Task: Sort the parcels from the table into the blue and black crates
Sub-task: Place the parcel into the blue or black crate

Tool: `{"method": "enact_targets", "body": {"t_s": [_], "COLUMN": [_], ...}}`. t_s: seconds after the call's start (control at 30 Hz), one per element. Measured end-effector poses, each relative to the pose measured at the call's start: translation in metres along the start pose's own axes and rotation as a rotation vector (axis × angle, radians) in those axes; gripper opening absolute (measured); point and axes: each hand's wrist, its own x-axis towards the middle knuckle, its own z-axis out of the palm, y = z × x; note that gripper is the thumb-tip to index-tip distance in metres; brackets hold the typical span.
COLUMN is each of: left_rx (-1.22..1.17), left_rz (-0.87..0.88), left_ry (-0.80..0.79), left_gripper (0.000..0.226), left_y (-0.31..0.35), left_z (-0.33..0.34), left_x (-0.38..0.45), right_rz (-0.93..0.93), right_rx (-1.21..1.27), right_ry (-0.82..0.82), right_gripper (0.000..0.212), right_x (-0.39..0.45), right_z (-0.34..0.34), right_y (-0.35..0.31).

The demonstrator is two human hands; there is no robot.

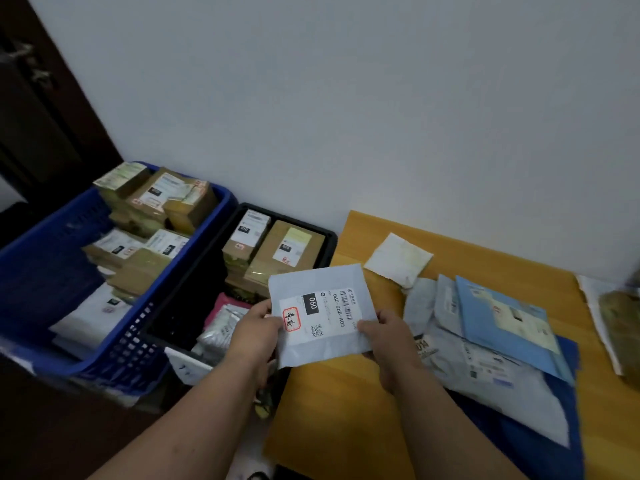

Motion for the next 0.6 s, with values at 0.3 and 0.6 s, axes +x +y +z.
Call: {"method": "enact_targets", "body": {"t_s": [0.3,0.6], "left_rx": [0.208,0.514], "left_rz": [0.089,0.112], "left_ry": [0.109,0.228], "left_gripper": [0.05,0.026], "left_y": [0.013,0.016], "left_z": [-0.064,-0.106], "left_x": [0.051,0.115], "right_rz": [-0.051,-0.04], "right_rx": [-0.378,-0.588], "right_ry": [-0.197,-0.366], "right_gripper": [0.053,0.035], "right_x": [0.016,0.063], "right_z": [0.061,0.13], "right_y": [-0.028,-0.016]}}
